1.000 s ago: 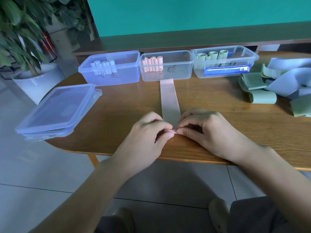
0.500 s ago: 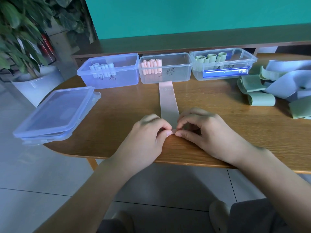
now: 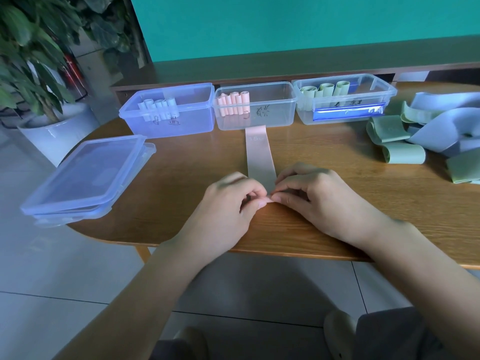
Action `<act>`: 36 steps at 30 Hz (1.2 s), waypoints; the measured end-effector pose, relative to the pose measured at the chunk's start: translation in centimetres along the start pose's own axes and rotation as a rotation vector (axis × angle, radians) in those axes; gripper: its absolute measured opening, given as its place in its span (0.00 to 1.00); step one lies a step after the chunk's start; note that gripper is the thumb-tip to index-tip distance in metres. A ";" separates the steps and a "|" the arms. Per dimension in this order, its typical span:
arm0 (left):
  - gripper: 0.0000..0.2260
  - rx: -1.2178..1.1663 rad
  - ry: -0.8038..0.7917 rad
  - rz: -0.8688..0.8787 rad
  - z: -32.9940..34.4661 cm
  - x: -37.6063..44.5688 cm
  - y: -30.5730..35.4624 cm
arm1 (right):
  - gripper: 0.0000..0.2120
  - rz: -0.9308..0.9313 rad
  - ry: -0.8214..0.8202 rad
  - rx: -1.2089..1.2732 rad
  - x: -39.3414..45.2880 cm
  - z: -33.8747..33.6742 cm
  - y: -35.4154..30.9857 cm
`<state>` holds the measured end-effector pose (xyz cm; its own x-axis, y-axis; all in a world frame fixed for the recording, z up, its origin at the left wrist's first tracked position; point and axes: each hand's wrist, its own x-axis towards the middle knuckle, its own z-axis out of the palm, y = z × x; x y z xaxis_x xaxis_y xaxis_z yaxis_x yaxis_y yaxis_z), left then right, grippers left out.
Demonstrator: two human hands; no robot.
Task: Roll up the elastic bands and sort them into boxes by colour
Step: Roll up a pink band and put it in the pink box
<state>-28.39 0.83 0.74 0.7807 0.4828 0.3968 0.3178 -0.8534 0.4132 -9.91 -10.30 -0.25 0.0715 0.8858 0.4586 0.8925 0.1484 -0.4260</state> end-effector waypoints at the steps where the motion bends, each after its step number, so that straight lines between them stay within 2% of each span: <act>1: 0.04 0.002 0.004 -0.002 0.1 0.1 -0.1 | 0.07 -0.001 0.017 -0.013 0.0 0.1 -0.1; 7: 0.07 -0.006 0.038 -0.006 0.3 0.7 -0.5 | 0.05 -0.002 0.037 -0.026 0.0 0.2 -0.5; 12: 0.06 0.037 0.074 -0.007 0.6 0.9 -0.6 | 0.13 0.033 -0.026 -0.031 0.3 0.1 -0.2; 19: 0.01 -0.016 0.039 -0.034 0.1 0.8 -0.4 | 0.10 0.023 -0.030 -0.089 0.4 0.3 0.4; 25: 0.04 0.034 0.016 -0.055 0.4 1.2 -0.6 | 0.09 0.064 0.027 -0.068 0.5 0.5 0.1; 36: 0.08 0.061 0.007 -0.083 0.6 1.8 -1.0 | 0.06 0.091 0.009 -0.033 1.4 0.5 0.7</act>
<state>-26.99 2.40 0.59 0.7468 0.5535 0.3687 0.4136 -0.8206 0.3943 -9.44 -8.73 -0.29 0.1566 0.8910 0.4262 0.8963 0.0530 -0.4402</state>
